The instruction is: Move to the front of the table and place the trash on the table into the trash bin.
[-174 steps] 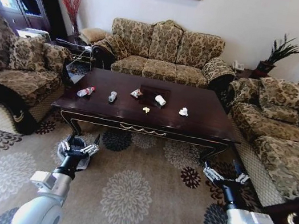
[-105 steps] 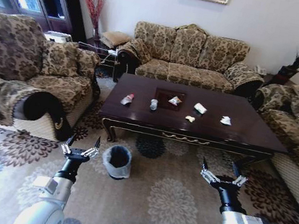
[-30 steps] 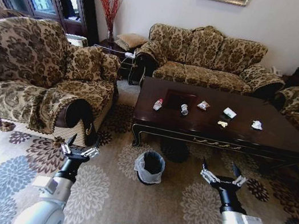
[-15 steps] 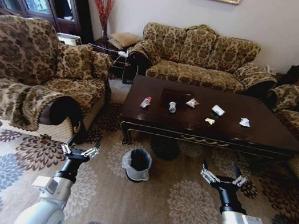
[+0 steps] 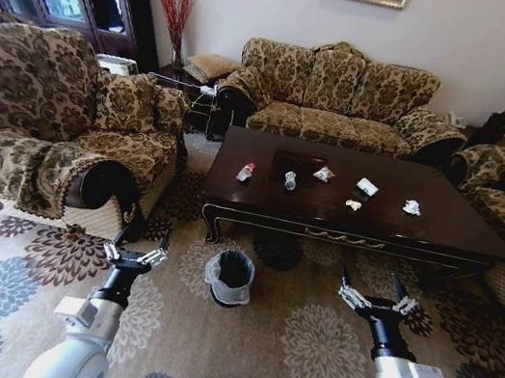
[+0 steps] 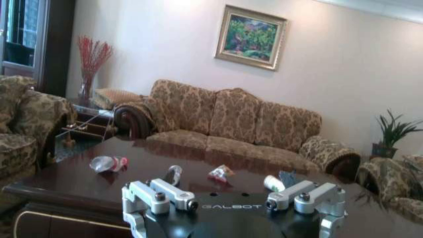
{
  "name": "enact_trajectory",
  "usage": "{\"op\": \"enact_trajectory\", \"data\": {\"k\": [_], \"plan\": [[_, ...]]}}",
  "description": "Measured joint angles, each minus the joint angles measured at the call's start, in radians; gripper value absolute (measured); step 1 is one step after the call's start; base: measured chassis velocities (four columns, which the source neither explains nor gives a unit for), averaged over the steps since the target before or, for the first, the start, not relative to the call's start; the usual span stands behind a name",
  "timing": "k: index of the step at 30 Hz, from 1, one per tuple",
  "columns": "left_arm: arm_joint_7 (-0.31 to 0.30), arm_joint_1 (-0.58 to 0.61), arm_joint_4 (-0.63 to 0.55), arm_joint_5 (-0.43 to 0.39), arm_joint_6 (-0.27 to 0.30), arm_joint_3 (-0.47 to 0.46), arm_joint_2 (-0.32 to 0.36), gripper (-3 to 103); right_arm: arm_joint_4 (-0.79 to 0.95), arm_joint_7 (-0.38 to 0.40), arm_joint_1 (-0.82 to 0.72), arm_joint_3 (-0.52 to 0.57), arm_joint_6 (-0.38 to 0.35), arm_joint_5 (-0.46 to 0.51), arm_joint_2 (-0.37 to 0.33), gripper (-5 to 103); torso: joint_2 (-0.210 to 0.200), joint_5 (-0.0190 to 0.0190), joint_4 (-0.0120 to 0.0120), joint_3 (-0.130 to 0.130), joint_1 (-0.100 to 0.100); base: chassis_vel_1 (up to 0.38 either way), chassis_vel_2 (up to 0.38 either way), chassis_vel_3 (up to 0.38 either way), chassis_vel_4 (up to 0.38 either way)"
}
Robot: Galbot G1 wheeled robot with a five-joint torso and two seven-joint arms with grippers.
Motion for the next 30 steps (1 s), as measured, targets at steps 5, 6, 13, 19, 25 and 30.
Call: {"op": "enact_trajectory", "data": {"k": [5, 6, 13, 19, 25, 30], "plan": [[0.0, 0.0, 0.0, 0.0, 0.0, 0.0, 0.0, 100, 0.0, 0.0, 0.0, 0.0, 0.0, 0.0, 0.0, 100, 0.0, -0.0003, 0.0, 0.0, 0.0, -0.106, 0.06, 0.088, -0.082], [0.0, 0.0, 0.0, 0.0, 0.0, 0.0, 0.0, 100, 0.0, 0.0, 0.0, 0.0, 0.0, 0.0, 0.0, 100, 0.0, -0.0004, 0.0, 0.0, 0.0, -0.158, 0.174, 0.131, -0.133], [0.0, 0.0, 0.0, 0.0, 0.0, 0.0, 0.0, 100, 0.0, 0.0, 0.0, 0.0, 0.0, 0.0, 0.0, 100, 0.0, -0.0006, 0.0002, 0.0, 0.0, -0.206, 0.235, 0.212, -0.21], [0.0, 0.0, 0.0, 0.0, 0.0, 0.0, 0.0, 100, 0.0, 0.0, 0.0, 0.0, 0.0, 0.0, 0.0, 100, 0.0, -0.0005, -0.0001, 0.001, 0.001, -0.217, 0.21, 0.212, -0.214], [0.0, 0.0, 0.0, 0.0, 0.0, 0.0, 0.0, 100, 0.0, 0.0, 0.0, 0.0, 0.0, 0.0, 0.0, 100, 0.0, -0.0005, 0.0, 0.0, 0.0, -0.04, 0.038, 0.04, -0.019], [0.0, -0.002, 0.007, 0.001, -0.004, 0.001, -0.001, 100, 0.0, 0.0, 0.0, 0.0, 0.001, 0.0, 0.0, 100, 0.001, -0.0003, 0.0, -0.001, -0.001, 0.058, -0.061, -0.034, 0.039]]}}
